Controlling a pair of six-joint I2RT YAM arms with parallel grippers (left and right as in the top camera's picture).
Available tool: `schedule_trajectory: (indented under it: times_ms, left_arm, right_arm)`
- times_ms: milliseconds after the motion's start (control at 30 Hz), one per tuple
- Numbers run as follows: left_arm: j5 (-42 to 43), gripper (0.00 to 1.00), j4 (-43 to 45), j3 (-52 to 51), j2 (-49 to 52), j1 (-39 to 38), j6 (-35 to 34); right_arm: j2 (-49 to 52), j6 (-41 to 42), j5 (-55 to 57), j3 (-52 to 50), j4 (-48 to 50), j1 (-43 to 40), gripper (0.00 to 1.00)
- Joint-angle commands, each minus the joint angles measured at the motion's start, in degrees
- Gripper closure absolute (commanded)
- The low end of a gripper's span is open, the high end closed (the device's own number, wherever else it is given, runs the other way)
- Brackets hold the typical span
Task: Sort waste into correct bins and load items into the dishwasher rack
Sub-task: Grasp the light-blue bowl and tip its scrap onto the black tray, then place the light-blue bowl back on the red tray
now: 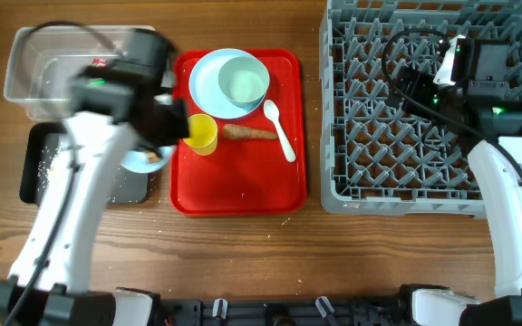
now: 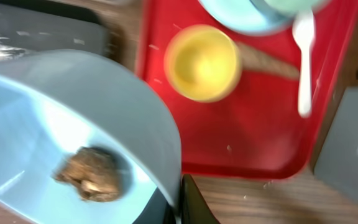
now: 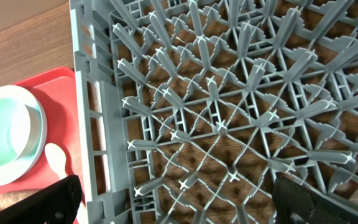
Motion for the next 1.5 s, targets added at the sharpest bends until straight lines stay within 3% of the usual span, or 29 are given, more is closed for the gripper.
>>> schedule_trajectory:
  times_ms: [0,167,300,400,500,600,667,800,900,1000,1033,1067,1133,1167,1233,1367,1467]
  left_arm:
    - [13.6,0.96,2.3,0.3,-0.9,19.3,11.0]
    - [43.8,0.96,8.5,-2.0,8.5,43.7,22.7]
    - [61.0,0.96,5.8,-2.0,21.3,55.1,32.2]
    - [77.1,0.96,-3.1,-2.0,30.5,59.0,42.1]
    - [79.6,0.96,-5.4,-2.0,31.5,59.1,42.5]
    - [89.7,0.96,-3.8,-2.0,31.5,59.3,41.8]
    - [89.7,0.96,-1.1,-2.0,31.5,59.7,38.3]
    - [89.6,0.96,-5.9,-2.0,30.6,59.5,41.1]
    - [86.5,0.96,-12.3,-1.0,24.3,56.1,50.6]
    - [80.5,0.96,-9.7,-0.8,15.3,47.2,50.9]
    - [72.9,0.96,-4.4,-0.8,10.4,37.0,47.3]
    - [68.1,0.96,-0.3,-0.8,9.2,31.4,41.9]
    - [48.2,0.96,10.8,-0.8,8.2,16.5,23.6]
    - [41.4,0.96,13.6,-0.8,8.2,10.5,20.0]
    - [25.3,0.96,18.4,-0.8,8.3,-2.8,14.3]
    - [-0.1,0.96,18.0,-1.3,11.1,-20.4,13.0]
    - [-3.0,0.96,15.5,-1.6,17.4,-26.6,8.2]
  right_arm:
    - [0.5,1.1,-0.9,1.0,0.3,-0.1,0.01]
    - [0.5,1.1,-0.9,1.0,0.3,-0.1,0.00]
    - [0.5,1.1,-0.9,1.0,0.4,-0.1,0.00]
    - [0.5,1.1,-0.9,1.0,0.3,-0.1,0.00]
    - [0.5,1.1,-0.9,1.0,0.3,-0.1,0.01]
    - [0.5,1.1,-0.9,1.0,0.2,-0.1,0.00]
    - [0.5,1.1,-0.9,1.0,0.2,-0.1,0.00]
    - [0.5,1.1,-0.9,1.0,0.3,-0.1,0.00]
    - [0.5,1.1,-0.9,1.0,0.3,-0.1,0.00]
    - [0.5,1.1,-0.9,1.0,0.4,-0.1,0.00]
    - [0.5,1.1,-1.1,1.0,0.1,-0.1,0.00]
    - [0.5,1.1,-1.1,1.0,0.1,-0.1,0.00]
    - [0.5,1.1,-1.1,1.0,-0.2,-0.1,0.00]
    - [0.5,1.1,-1.1,1.0,-0.6,-0.1,0.00]
    - [0.5,1.1,-1.1,1.0,-0.8,-0.1,0.00]
    - [0.5,1.1,-1.1,1.0,-0.8,-0.1,0.00]
    - [0.5,1.0,-1.1,1.0,-0.9,-0.1,0.00]
